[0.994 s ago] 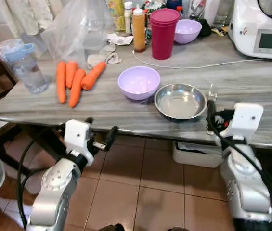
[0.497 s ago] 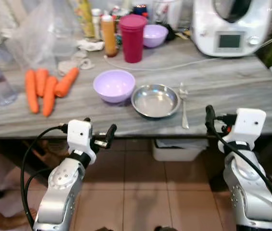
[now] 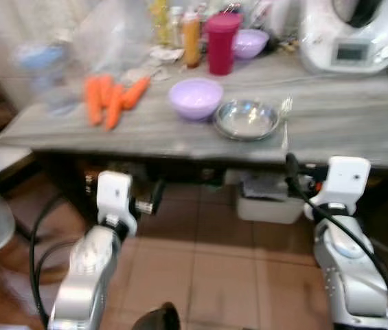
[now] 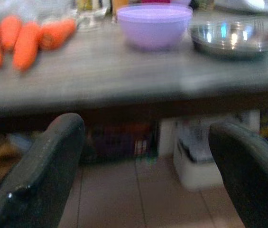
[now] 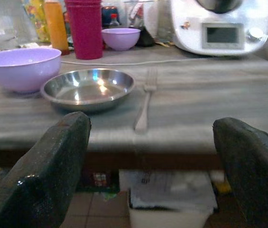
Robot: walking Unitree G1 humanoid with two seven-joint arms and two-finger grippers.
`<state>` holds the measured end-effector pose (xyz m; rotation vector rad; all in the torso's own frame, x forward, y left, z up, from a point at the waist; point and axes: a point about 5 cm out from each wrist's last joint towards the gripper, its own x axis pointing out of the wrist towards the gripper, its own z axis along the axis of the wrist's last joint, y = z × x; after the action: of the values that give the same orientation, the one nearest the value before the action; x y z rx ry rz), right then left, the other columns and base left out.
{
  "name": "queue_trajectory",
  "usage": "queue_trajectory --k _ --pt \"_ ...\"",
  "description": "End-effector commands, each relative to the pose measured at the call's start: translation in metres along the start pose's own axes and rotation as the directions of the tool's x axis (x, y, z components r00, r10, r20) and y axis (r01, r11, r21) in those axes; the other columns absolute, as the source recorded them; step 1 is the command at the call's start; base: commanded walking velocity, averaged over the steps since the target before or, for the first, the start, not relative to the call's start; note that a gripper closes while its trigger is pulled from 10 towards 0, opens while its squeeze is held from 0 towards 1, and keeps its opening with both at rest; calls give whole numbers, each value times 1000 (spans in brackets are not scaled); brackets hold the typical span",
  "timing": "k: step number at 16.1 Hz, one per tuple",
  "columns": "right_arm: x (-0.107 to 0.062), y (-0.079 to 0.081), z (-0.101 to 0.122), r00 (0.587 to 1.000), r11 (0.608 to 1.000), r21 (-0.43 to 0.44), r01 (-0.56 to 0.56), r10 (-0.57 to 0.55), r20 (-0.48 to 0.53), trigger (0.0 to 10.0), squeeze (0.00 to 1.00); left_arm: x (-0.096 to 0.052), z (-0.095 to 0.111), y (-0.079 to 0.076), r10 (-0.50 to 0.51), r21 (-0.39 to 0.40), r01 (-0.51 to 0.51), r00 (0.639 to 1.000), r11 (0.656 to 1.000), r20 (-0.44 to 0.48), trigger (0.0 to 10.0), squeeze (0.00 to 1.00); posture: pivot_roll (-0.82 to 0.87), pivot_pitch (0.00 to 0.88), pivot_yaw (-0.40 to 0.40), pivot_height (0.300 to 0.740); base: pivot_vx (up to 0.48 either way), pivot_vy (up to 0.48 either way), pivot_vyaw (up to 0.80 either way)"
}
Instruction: Setting the table
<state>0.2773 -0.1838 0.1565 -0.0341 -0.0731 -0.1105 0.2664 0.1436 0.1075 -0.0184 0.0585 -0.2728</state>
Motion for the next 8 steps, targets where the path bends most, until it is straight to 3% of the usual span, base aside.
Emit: queue_trajectory --k 1,2,8 --pt "-1 -2 4 1000 1000 4 6 -6 13 10000 0 3 8 2 0 27 0 1000 1000 25 10000 0 -210 60 52 740 -442 0 0" --pt "-1 -2 3 1000 1000 5 7 -7 12 10000 0 3 9 2 -7 35 6 999 999 35 10000 0 -209 59 54 740 -405 0 0" --pt "1 -1 3 1000 1000 28 14 -15 15 10000 0 2 12 2 -70 20 68 995 997 68 10000 0 -201 58 62 740 0 0 0"
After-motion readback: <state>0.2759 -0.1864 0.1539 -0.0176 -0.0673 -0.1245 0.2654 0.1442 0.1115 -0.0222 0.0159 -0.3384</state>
